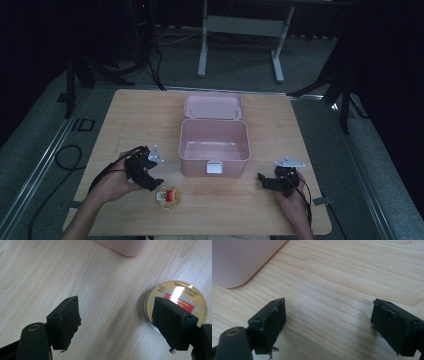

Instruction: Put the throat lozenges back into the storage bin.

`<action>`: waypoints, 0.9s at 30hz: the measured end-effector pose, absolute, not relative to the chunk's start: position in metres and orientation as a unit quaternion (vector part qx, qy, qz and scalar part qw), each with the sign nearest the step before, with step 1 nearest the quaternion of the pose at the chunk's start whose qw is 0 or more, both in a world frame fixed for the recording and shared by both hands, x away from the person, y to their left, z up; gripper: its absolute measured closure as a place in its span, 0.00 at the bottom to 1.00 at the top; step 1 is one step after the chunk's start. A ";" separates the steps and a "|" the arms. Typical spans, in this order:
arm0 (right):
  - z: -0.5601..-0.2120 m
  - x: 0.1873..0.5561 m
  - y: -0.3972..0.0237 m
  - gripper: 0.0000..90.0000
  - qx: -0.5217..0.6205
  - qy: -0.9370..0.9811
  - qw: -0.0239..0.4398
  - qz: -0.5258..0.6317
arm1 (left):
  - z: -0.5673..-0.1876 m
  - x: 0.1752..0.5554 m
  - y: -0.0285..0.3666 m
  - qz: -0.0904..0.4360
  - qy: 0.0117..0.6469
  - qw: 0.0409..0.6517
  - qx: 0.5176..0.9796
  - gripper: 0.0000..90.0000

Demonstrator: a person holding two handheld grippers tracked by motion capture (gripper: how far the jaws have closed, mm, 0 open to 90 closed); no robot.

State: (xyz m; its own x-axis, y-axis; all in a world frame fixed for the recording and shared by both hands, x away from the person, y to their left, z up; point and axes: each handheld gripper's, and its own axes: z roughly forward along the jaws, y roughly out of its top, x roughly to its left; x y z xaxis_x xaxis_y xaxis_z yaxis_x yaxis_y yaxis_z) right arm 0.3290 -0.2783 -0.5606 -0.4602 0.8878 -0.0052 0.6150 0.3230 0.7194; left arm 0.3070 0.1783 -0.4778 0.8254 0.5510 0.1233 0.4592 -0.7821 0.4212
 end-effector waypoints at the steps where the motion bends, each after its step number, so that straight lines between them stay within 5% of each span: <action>1: -0.561 0.329 -0.278 0.14 0.477 0.787 0.205 0.333 | -0.478 0.306 0.177 0.117 0.265 0.191 0.938 0.25; 27: -0.561 0.329 -0.278 0.14 0.477 0.787 0.205 0.333 | -0.472 0.293 0.159 0.103 0.215 0.170 0.956 0.23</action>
